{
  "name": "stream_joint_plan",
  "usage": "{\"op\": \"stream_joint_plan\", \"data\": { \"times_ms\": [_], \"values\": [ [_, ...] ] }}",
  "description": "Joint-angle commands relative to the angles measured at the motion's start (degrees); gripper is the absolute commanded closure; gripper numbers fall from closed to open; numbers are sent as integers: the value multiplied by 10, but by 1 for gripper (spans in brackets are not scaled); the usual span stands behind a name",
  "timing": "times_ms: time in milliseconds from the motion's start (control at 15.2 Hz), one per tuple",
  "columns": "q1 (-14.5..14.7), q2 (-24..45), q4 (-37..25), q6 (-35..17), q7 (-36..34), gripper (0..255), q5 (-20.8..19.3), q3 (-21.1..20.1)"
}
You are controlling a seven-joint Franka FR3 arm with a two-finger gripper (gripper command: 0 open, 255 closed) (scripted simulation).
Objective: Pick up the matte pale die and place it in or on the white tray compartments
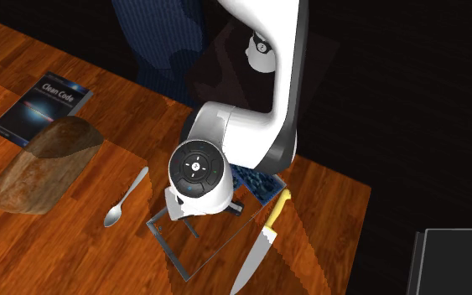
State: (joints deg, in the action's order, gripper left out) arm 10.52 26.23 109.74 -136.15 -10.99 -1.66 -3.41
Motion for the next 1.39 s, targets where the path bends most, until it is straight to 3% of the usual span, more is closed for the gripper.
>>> {"op": "stream_joint_plan", "data": {
  "times_ms": [0,264,330,660,924,1320],
  "values": [
    [0,0,1,-1,0,255,0,0],
    [0,0,1,-1,0,255,0,0],
    [0,0,0,-1,0,0,0,0],
    [0,0,0,-1,0,0,0,0],
    [-2,-46,-11,56,2,0,4,-2],
    [-2,-46,-11,56,2,0,4,-2]
  ]
}}
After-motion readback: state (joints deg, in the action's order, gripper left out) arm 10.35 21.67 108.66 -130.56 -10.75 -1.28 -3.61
